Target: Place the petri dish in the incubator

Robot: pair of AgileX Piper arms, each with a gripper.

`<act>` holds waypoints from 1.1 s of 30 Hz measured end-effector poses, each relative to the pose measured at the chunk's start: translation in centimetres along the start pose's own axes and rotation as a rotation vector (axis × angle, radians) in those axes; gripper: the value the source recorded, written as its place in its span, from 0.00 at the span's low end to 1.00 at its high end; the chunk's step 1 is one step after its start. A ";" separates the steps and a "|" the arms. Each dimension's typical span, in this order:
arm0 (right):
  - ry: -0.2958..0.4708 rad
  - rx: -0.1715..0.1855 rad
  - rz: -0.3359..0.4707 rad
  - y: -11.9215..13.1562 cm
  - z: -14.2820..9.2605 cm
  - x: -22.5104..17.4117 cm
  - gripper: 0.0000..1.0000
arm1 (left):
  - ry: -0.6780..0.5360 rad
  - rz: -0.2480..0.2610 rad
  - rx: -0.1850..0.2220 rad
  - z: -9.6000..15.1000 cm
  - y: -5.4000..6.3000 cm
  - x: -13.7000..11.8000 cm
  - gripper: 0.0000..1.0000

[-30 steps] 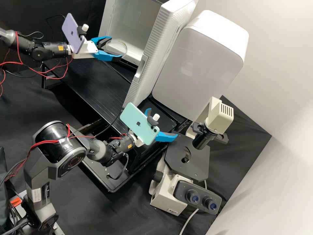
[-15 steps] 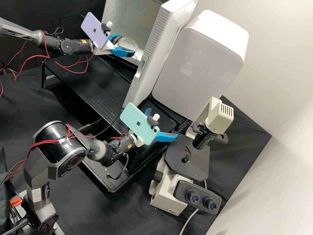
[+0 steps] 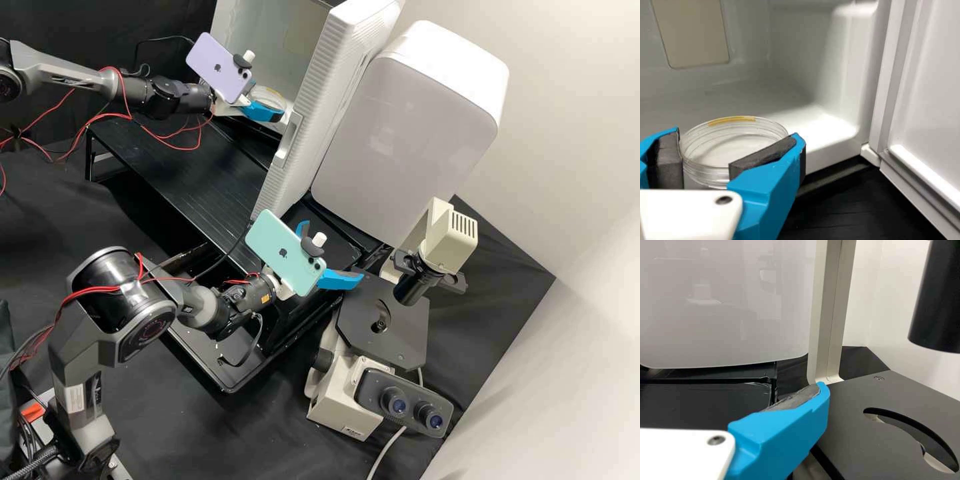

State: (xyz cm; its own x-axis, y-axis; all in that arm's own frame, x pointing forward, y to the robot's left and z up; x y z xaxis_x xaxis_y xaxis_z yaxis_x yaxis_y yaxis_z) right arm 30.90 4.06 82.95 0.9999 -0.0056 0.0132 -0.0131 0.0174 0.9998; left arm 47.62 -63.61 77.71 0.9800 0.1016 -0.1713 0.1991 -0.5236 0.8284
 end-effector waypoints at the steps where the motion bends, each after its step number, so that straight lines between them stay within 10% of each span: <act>1: 0.000 0.000 0.000 0.0 0.0 0.0 1.00 | 0.000 -0.006 -0.017 0.1 -0.1 0.3 0.00; 19: 0.000 0.000 0.000 0.0 0.0 0.0 1.00 | 0.012 0.038 -0.102 1.9 -0.6 3.8 0.00; 33: 0.000 0.000 0.000 0.0 0.0 0.0 1.00 | 0.174 0.095 -0.121 -1.5 0.4 5.1 0.00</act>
State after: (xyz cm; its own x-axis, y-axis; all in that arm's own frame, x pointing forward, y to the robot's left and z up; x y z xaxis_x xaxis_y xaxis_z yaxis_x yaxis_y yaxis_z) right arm 30.90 4.06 82.95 0.9999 -0.0056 0.0132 -0.0131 0.0174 0.9998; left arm 52.74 -62.01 78.00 0.9785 0.2062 -0.0038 0.0948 -0.4331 0.8963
